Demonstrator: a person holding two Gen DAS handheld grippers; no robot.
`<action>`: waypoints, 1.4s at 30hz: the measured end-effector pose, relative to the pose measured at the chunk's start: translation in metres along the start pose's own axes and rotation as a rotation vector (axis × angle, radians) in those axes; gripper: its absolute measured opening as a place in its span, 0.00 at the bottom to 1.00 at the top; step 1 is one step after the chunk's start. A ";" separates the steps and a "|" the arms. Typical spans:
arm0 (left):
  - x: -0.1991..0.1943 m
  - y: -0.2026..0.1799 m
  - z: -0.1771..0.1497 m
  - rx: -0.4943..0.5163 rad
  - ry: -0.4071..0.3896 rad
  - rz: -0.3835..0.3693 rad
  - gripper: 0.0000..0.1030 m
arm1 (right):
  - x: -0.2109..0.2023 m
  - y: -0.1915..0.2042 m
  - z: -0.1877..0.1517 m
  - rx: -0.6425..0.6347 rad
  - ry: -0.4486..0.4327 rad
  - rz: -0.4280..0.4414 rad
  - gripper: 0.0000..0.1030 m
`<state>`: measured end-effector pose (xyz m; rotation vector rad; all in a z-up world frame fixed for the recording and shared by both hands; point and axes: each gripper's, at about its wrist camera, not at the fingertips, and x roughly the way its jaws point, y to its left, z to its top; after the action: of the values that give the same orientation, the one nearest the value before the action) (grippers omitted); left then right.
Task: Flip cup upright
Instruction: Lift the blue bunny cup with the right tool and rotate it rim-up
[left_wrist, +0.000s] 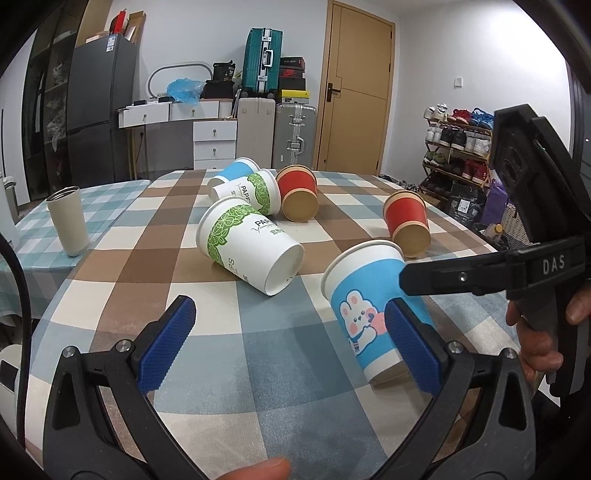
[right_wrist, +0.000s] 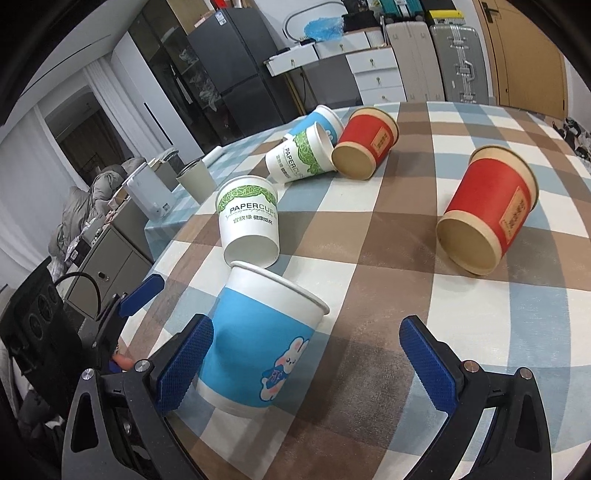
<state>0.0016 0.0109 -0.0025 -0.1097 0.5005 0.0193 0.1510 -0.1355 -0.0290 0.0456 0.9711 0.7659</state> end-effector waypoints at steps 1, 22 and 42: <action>0.000 0.001 0.000 -0.003 0.000 -0.001 0.99 | 0.002 0.000 0.002 0.008 0.009 0.003 1.00; 0.001 0.002 -0.001 -0.009 0.002 -0.005 0.99 | 0.030 -0.002 0.020 0.111 0.164 0.157 0.74; 0.002 0.002 0.000 -0.012 0.001 -0.007 0.99 | -0.022 0.022 0.013 -0.145 -0.200 -0.136 0.68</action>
<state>0.0034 0.0123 -0.0042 -0.1233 0.5006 0.0151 0.1409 -0.1293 0.0024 -0.0686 0.7191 0.6901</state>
